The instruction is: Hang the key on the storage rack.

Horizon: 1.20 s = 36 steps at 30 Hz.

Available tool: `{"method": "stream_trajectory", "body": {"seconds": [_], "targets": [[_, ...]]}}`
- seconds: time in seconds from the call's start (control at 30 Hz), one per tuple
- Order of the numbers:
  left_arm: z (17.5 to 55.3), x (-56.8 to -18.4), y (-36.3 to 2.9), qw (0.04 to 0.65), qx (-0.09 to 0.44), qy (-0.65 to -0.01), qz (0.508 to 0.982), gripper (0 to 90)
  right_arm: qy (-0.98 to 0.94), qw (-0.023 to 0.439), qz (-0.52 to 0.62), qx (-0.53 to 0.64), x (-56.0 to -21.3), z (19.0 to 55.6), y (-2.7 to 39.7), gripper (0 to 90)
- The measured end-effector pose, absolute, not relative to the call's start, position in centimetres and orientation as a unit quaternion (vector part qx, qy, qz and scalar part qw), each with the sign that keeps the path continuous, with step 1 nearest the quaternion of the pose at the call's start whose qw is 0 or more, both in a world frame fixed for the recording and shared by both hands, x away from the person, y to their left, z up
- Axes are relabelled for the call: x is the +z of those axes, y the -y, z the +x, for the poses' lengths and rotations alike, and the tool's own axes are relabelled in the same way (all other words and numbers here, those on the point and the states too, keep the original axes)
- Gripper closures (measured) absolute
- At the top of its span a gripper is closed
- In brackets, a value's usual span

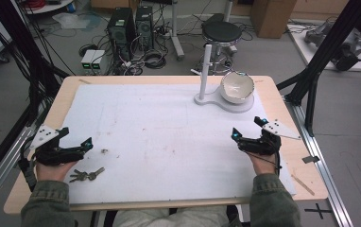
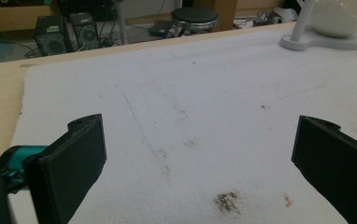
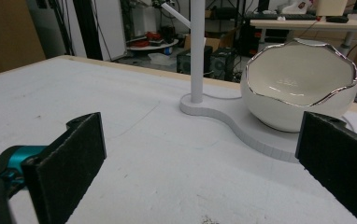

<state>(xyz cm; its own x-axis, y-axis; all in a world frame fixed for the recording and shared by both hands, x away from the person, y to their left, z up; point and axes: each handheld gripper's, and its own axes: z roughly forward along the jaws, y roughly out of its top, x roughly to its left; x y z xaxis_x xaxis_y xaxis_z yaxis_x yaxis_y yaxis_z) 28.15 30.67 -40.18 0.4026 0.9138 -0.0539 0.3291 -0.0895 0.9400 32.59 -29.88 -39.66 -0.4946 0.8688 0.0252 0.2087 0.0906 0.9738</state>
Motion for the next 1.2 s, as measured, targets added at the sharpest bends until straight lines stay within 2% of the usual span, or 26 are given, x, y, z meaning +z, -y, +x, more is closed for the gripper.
{"method": "stream_trajectory", "body": {"seconds": [1.0, 1.2], "targets": [[28.8, -40.8, -28.6, 0.428, 0.225, -0.433, 0.761, 3.6, -0.69, 0.295, 0.392, 0.532, -39.9, 32.7, 29.3, 0.7], [29.0, -41.0, -28.2, 0.414, 0.196, -0.426, 0.78, 3.6, -0.692, 0.294, 0.392, 0.53, -39.9, 32.7, 29.3, 0.7]]}}
